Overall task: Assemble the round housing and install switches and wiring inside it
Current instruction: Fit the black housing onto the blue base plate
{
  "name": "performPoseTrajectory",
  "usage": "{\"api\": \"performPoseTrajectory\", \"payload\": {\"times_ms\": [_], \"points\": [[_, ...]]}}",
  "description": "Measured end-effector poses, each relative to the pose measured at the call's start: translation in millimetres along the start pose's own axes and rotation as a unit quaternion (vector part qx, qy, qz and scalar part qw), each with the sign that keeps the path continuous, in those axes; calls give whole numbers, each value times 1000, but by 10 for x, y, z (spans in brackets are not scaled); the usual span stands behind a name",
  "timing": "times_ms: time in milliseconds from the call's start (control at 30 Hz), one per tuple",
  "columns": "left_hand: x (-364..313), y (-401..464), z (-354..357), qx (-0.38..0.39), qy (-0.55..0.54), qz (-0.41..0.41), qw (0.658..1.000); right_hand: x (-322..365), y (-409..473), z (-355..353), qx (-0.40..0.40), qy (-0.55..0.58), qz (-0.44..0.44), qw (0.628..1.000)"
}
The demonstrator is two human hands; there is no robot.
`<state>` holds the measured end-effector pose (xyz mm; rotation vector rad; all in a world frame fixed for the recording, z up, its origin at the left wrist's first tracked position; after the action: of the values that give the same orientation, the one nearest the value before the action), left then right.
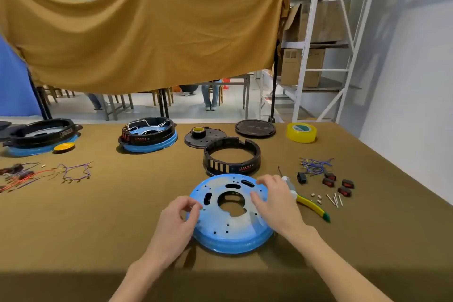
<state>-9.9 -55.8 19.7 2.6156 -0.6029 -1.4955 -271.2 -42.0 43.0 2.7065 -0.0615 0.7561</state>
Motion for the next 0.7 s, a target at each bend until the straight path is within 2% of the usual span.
{"api": "performPoseTrajectory", "payload": {"times_ms": [133,233,400,567,700], "points": [[193,579,168,48,31,-37,998,28,589,355,76,-30,-28,996],[375,941,270,70,45,-58,995,3,1024,527,79,-57,-39,995],[542,1234,331,154,98,-130,975,-28,1503,776,210,-132,-43,968],[427,1180,403,202,252,-104,941,-98,1441,760,219,-90,-85,968],[309,1173,359,216,267,-95,934,-148,1422,727,255,-47,-80,962]]}}
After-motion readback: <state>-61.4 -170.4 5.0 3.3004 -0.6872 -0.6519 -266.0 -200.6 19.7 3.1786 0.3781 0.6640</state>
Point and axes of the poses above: each hand's wrist, its own y-axis towards the middle knuckle, its own z-axis out of the palm, x = y × z, the point moved 6 cm from there along y, towards the middle knuckle, and after that the axes turned 9 degrees about x, right-handed, at the moved point
